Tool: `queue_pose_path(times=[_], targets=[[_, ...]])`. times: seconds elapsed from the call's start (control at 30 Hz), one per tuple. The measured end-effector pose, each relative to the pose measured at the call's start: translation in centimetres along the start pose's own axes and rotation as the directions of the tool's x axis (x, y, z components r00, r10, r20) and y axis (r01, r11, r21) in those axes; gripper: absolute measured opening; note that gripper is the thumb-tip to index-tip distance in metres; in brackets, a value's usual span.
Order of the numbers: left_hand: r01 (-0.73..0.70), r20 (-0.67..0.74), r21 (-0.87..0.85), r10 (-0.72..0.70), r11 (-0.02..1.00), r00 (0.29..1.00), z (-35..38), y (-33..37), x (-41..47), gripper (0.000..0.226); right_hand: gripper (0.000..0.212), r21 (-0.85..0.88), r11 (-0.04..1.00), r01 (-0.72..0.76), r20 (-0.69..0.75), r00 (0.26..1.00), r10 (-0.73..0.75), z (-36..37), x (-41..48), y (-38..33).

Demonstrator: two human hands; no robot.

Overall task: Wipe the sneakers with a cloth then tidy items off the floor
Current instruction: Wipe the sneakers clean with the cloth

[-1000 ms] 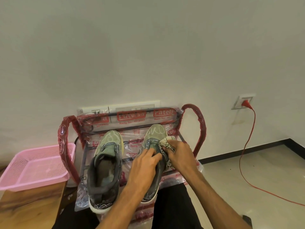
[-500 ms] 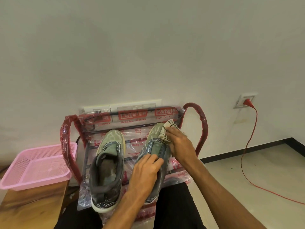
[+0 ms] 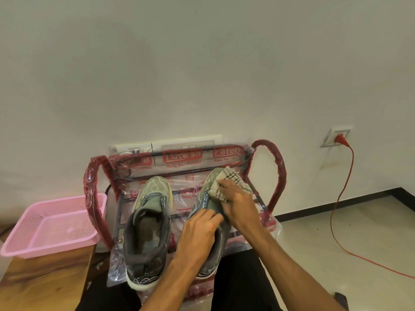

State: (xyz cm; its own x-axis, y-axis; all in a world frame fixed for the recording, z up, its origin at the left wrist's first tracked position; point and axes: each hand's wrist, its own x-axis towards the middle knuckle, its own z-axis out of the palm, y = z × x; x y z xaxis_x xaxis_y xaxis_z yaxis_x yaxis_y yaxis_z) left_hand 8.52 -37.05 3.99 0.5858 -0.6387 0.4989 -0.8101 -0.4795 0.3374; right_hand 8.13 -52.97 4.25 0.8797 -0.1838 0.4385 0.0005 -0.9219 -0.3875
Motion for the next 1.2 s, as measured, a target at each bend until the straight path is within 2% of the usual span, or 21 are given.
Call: queue_pose_path(times=[0.1, 0.2, 0.27, 0.3, 0.37, 0.43, 0.57, 0.67, 0.73, 0.83, 0.9, 1.03, 1.1, 1.2], targets=[[-0.019, 0.008, -0.014, 0.019, 1.0, 1.0, -0.1, 0.0, -0.1, 0.029, 0.047, -0.097, 0.984, 0.147, 0.044, 0.989, -0.143, -0.2, -0.1, 0.5], [-0.023, 0.005, -0.012, 0.023, 1.0, 1.0, 0.0, 0.0, 0.2, 0.029, 0.044, -0.216, 0.976, -0.002, -0.02, 1.0, -0.002, -1.0, 1.8, 1.8], [-0.014, -0.002, -0.018, 0.014, 1.0, 1.0, -0.1, -0.1, 0.4, 0.03, 0.041, -0.194, 0.977, -0.085, -0.046, 0.996, 0.078, -1.0, 2.7, 1.6], [-0.005, 0.001, -0.02, 0.005, 1.0, 1.0, -0.1, -0.2, 0.4, 0.031, 0.041, -0.166, 0.983, -0.076, -0.03, 0.997, 0.072, -0.8, 2.8, 1.2], [0.002, 0.006, -0.026, -0.001, 1.0, 1.0, 0.0, -0.4, 0.2, 0.032, 0.039, -0.132, 0.991, 0.013, 0.041, 0.999, -0.007, -0.5, 2.1, 0.6], [-0.003, 0.009, -0.025, 0.003, 1.0, 1.0, 0.1, -0.3, 0.2, 0.033, 0.035, -0.178, 0.98, 0.089, 0.064, 0.995, -0.078, -0.6, 1.3, 0.9], [0.003, 0.001, -0.006, -0.003, 1.0, 1.0, 0.0, -0.1, 0.5, 0.03, 0.035, -0.236, 0.971, -0.044, 0.038, 0.998, 0.054, -0.7, 1.9, 1.3], [0.006, 0.001, -0.016, -0.006, 1.0, 1.0, 0.1, -0.3, 0.3, 0.032, 0.035, -0.15, 0.988, 0.036, 0.083, 0.996, -0.024, -0.1, 1.6, 0.1], [-0.006, -0.002, -0.01, 0.006, 1.0, 1.0, 0.3, -0.3, 0.2, 0.032, 0.033, -0.177, 0.979, 0.101, 0.093, 0.992, -0.086, -0.1, 1.3, 0.3], [-0.015, 0.007, 0.016, 0.015, 1.0, 1.0, 0.3, -0.2, 0.4, 0.03, 0.034, -0.263, 0.965, 0.015, 0.057, 0.998, 0.0, -0.8, 2.0, 0.6], [-0.009, 0.009, 0.006, 0.009, 1.0, 1.0, 0.2, -0.2, 0.3, 0.03, 0.033, -0.237, 0.972, -0.004, 0.053, 0.998, 0.017, -0.9, 2.3, 0.0], [-0.028, -0.006, 0.014, 0.028, 1.0, 1.0, 0.4, -0.1, 0.0, 0.02, 0.033, -0.018, 0.993, 0.114, 0.226, 0.968, -0.107, -1.4, 2.1, -1.4], [-0.044, -0.01, 0.033, 0.044, 0.999, 0.999, 0.5, 0.0, 0.0, 0.016, 0.036, -0.025, 0.99, 0.136, 0.298, 0.947, -0.122, -1.8, 2.1, -1.7], [-0.07, -0.012, 0.041, 0.07, 0.997, 0.997, 0.3, -0.1, 0.1, 0.014, 0.039, -0.152, 0.979, 0.135, 0.268, 0.959, -0.09, -1.9, 2.4, -1.7]])
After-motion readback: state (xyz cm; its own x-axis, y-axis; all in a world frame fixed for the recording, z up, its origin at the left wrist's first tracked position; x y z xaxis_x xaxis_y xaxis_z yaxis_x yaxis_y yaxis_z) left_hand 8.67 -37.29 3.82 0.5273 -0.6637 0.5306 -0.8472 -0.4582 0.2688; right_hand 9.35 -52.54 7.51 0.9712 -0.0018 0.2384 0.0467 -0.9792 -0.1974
